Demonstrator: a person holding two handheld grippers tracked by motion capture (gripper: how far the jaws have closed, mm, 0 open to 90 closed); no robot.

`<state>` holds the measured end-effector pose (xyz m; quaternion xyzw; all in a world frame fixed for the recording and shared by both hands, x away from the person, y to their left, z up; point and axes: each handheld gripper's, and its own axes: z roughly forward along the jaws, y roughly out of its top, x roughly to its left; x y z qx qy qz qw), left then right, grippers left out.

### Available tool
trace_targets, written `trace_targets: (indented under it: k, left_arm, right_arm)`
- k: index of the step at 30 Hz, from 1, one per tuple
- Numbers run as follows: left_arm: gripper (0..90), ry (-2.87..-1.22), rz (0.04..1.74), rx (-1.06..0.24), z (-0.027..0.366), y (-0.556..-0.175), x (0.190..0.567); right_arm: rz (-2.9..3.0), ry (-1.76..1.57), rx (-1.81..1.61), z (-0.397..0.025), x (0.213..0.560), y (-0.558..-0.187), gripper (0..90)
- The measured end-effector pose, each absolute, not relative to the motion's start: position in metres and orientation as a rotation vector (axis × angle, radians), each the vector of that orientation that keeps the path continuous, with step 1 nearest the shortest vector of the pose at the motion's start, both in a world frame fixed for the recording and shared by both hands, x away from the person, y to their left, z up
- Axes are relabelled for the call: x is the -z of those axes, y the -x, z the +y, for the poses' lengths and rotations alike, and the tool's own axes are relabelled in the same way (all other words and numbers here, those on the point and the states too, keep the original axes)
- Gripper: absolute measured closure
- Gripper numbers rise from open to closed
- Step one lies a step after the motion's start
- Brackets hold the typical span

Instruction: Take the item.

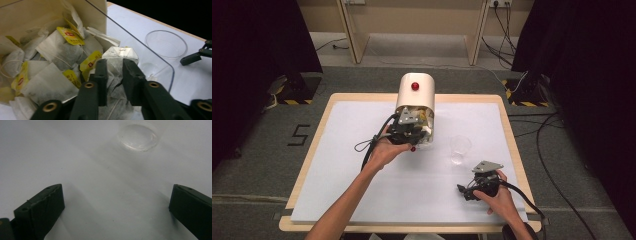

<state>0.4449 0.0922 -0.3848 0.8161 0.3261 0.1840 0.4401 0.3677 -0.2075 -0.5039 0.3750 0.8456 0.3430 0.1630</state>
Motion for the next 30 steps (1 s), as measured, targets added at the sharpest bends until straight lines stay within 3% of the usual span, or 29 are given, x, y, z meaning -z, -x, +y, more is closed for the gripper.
trace_targets:
  k: [7, 30]
  left_arm:
    - [87.4, -2.01, 0.781, -0.48, 0.093, -0.442, 0.378]
    - [87.4, -1.919, 0.722, -0.53, 0.105, -0.431, 0.334]
  right_arm:
    - [2.412, -1.07, -0.978, -0.208, 0.504, -0.368, 0.6]
    - [2.414, -1.085, -0.98, -0.207, 0.504, -0.367, 0.6]
